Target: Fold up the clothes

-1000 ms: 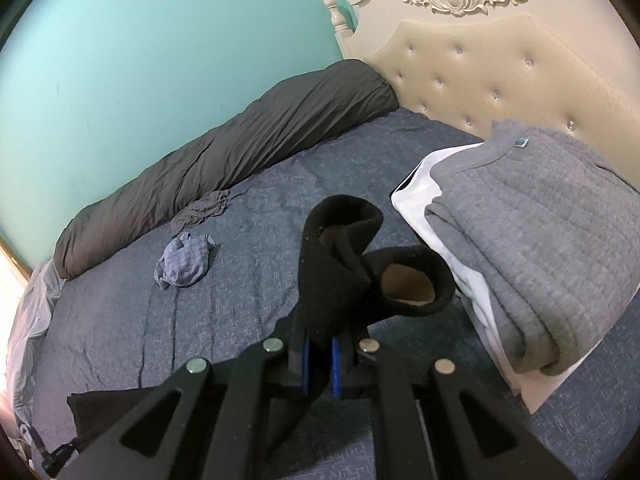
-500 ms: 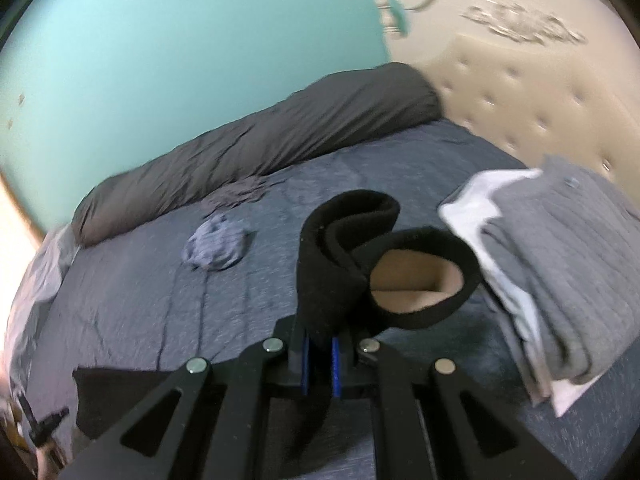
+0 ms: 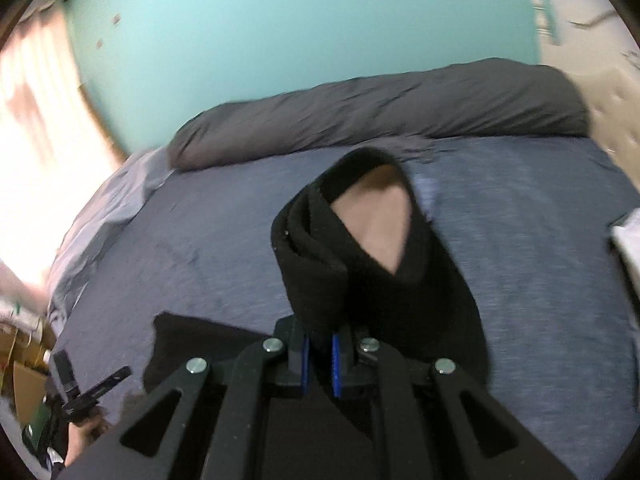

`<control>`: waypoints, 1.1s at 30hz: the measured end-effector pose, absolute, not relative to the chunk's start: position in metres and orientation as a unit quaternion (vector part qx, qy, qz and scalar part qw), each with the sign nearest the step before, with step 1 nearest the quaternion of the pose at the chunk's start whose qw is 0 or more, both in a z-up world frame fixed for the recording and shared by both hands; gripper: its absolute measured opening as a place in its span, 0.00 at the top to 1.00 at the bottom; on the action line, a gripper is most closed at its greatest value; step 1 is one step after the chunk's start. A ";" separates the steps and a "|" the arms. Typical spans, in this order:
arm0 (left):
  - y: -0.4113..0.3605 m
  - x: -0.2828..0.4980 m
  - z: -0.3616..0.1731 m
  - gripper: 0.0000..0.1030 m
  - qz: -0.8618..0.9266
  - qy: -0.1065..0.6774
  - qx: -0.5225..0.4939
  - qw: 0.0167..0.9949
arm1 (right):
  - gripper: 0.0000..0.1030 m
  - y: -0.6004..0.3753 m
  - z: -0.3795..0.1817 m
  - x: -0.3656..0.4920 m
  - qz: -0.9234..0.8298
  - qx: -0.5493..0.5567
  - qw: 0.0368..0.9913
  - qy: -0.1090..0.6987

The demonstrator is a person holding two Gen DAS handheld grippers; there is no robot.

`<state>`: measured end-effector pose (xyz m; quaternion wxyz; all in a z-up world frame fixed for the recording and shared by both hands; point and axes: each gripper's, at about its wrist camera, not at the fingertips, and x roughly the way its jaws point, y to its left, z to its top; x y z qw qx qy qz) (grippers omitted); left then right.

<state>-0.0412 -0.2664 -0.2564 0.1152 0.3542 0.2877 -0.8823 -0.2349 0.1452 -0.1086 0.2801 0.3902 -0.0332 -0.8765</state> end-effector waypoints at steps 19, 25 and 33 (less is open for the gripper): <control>-0.295 -0.019 -0.262 0.80 -0.881 0.321 0.332 0.103 | 0.93 -0.105 -0.195 -0.176 -0.790 0.434 0.430 0.041; -0.303 -0.017 -0.269 0.79 -0.875 0.337 0.330 0.109 | 0.93 -0.129 -0.232 -0.162 -0.769 0.459 0.444 0.040; -0.302 -0.019 -0.272 0.76 -0.872 0.341 0.336 0.104 | 0.75 -0.138 -0.260 -0.147 -0.733 0.494 0.467 0.044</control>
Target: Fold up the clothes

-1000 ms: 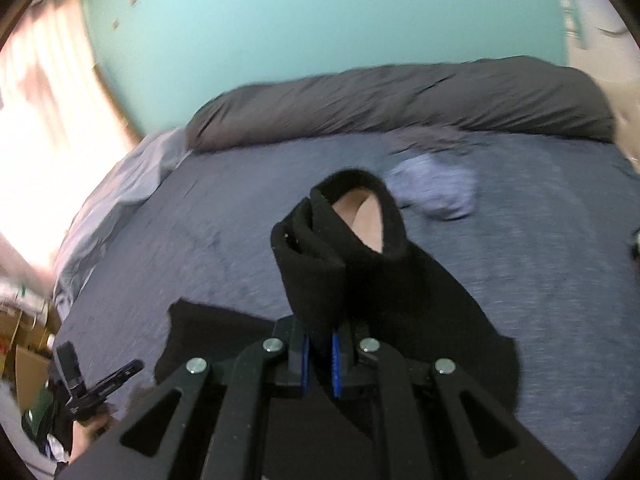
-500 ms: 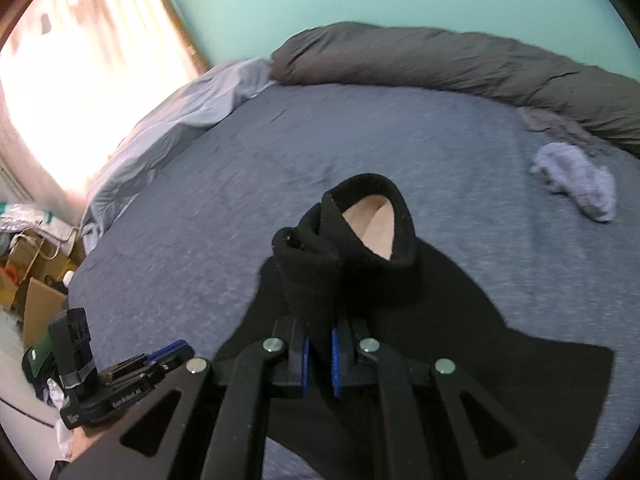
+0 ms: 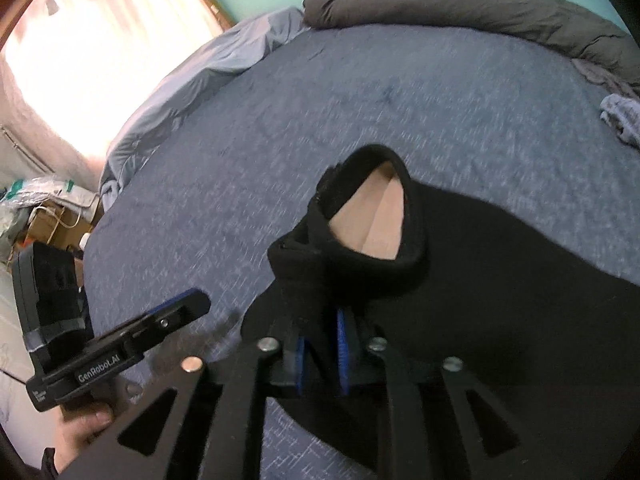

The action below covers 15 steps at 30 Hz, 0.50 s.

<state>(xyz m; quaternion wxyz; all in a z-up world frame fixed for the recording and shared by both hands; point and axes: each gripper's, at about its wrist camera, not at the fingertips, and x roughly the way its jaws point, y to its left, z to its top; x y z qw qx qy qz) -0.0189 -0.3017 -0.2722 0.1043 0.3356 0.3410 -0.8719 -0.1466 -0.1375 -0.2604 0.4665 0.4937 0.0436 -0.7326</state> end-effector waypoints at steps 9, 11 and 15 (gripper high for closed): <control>-0.290 -0.028 -0.268 0.60 -0.877 0.331 0.337 0.090 | 0.57 -0.088 -0.225 -0.145 -0.755 0.461 0.467 0.021; -0.285 -0.032 -0.266 0.59 -0.880 0.324 0.338 0.085 | 0.57 -0.068 -0.223 -0.155 -0.767 0.463 0.445 0.011; -0.273 -0.044 -0.254 0.59 -0.892 0.298 0.333 0.067 | 0.56 -0.019 -0.228 -0.173 -0.786 0.471 0.400 -0.023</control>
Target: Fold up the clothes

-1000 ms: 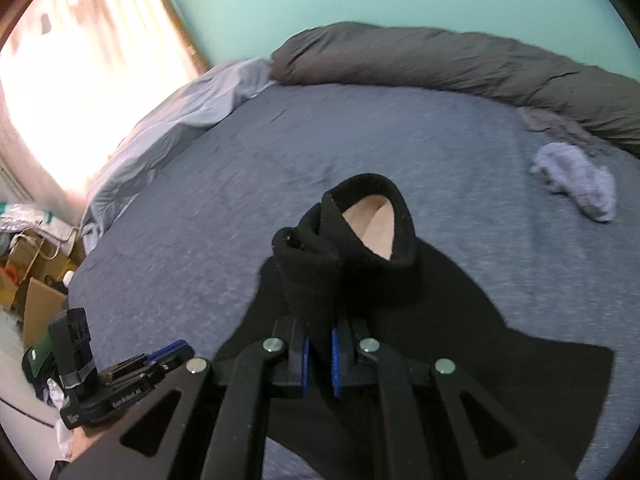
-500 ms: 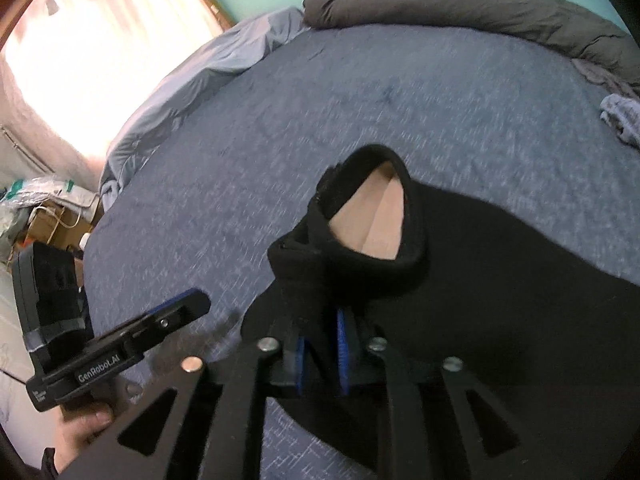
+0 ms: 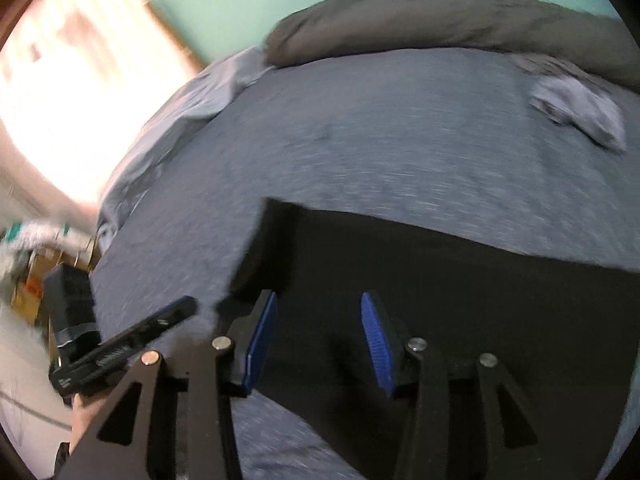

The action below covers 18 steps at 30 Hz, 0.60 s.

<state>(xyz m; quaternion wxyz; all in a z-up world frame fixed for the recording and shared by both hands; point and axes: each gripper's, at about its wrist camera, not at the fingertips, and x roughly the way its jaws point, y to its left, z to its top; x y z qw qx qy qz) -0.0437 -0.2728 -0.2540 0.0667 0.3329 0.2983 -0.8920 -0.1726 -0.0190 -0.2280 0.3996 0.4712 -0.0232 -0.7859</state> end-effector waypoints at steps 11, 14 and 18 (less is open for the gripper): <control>-0.239 -0.082 -0.245 0.59 -0.910 0.224 0.347 0.040 | 0.51 0.099 -0.260 -0.184 -0.831 0.462 0.306 -0.044; -0.234 -0.086 -0.243 0.59 -0.914 0.217 0.341 0.044 | 0.50 0.124 -0.272 -0.182 -0.837 0.455 0.298 -0.061; -0.228 -0.095 -0.247 0.59 -0.914 0.204 0.348 0.045 | 0.50 0.144 -0.282 -0.180 -0.839 0.451 0.293 -0.081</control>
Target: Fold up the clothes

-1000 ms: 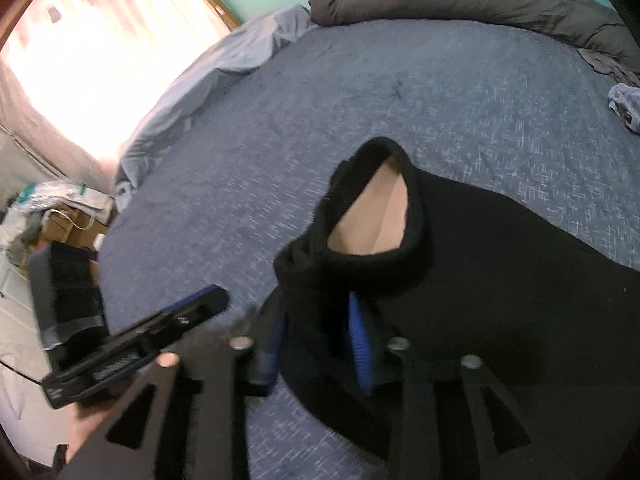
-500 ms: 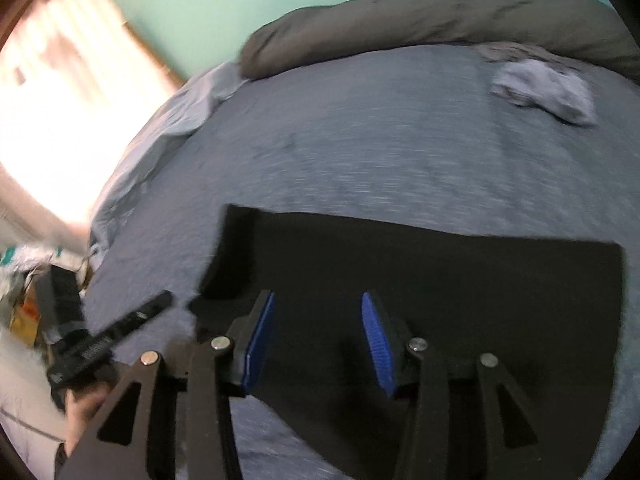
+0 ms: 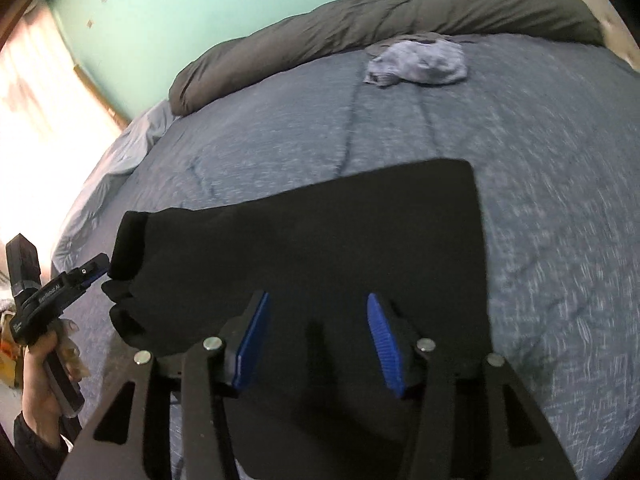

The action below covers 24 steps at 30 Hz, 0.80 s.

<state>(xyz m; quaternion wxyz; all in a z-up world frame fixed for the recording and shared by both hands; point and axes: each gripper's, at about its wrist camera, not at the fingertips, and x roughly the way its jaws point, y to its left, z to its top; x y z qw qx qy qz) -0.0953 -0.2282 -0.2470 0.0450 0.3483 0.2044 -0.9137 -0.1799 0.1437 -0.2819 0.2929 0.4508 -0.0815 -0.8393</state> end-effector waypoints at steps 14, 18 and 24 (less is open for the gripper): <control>-0.229 -0.095 -0.239 0.96 -0.917 0.193 0.343 0.064 | 0.49 0.172 -0.298 -0.179 -0.843 0.432 0.297 -0.124; -0.249 -0.077 -0.226 0.96 -0.913 0.236 0.327 0.055 | 0.49 0.174 -0.295 -0.181 -0.845 0.428 0.294 -0.127; -0.271 -0.079 -0.252 0.96 -0.898 0.258 0.349 0.076 | 0.49 0.182 -0.298 -0.185 -0.845 0.429 0.286 -0.142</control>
